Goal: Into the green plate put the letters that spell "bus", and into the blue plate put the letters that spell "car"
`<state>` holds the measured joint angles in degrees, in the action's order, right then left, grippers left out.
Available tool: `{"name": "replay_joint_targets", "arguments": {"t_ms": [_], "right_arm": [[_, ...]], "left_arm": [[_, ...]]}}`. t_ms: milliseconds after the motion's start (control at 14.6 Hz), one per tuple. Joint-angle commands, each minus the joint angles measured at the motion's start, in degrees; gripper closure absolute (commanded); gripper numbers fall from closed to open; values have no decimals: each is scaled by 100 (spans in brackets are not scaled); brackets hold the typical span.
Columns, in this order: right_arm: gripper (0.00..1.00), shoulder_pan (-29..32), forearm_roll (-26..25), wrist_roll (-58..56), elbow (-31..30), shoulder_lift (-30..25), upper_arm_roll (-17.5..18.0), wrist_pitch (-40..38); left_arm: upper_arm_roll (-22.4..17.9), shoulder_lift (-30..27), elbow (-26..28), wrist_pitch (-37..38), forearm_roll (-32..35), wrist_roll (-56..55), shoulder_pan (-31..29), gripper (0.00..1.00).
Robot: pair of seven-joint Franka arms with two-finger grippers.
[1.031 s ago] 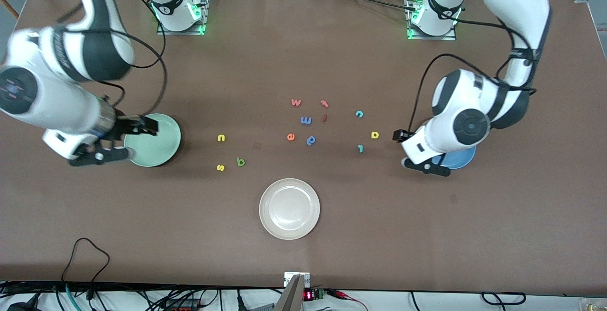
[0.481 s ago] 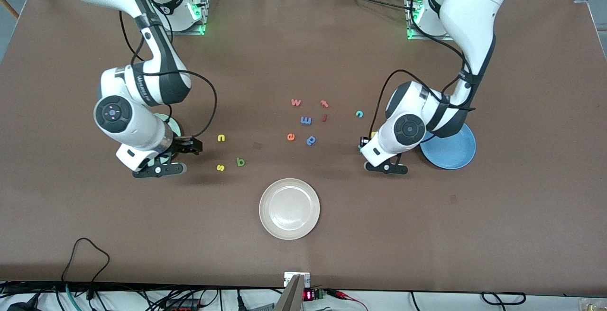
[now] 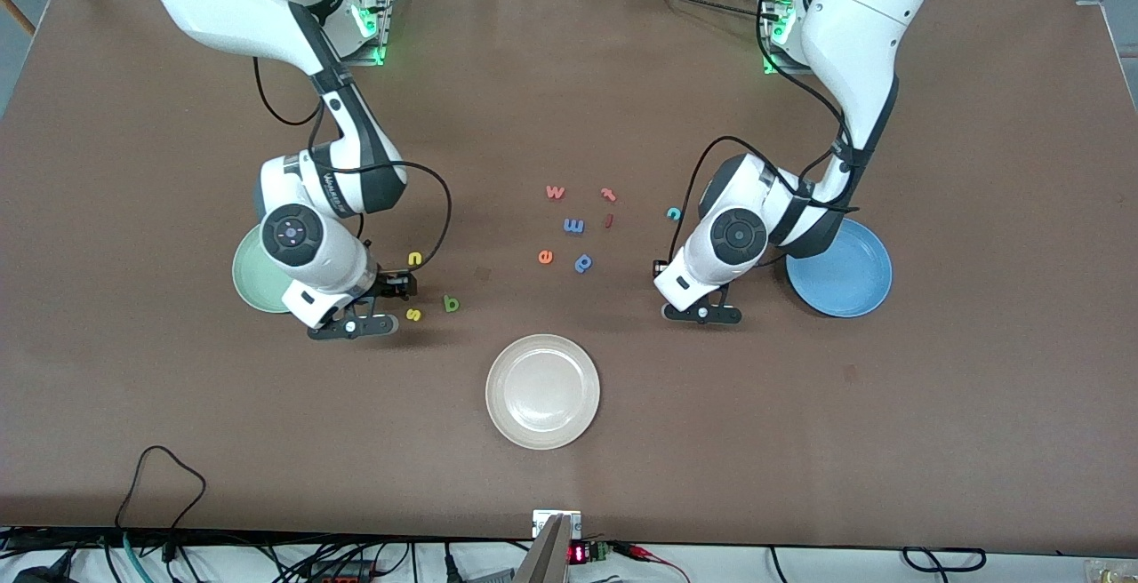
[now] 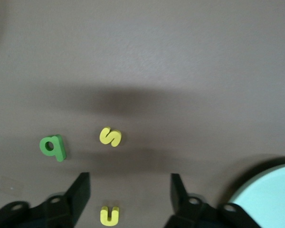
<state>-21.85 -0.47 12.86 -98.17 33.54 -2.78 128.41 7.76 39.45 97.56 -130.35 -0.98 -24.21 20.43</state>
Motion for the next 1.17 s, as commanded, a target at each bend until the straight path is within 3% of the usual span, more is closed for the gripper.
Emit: {"name": "replay_joint_targets", "arguments": {"t_ms": [0,344,481,962,1099], "right_arm": [[32,-30,30,85,35,30,-30,43],[37,-74,30,374,35,276,-30,464],[41,-171,30,428,35,346,-30,544],[41,-171,-49,393,53,584,-30,930],[41,-180,-49,402,53,663,-30,1089]], "left_arm": [[-55,168,-150,-34,-16,-40,66,48],[-46,204,-141,-34,-16,-49,84,57],[-46,204,-141,-25,-7,-49,84,66],[-46,178,-140,27,-7,-5,84,99],[-46,-120,-132,350,-16,-13,-21,99]]}}
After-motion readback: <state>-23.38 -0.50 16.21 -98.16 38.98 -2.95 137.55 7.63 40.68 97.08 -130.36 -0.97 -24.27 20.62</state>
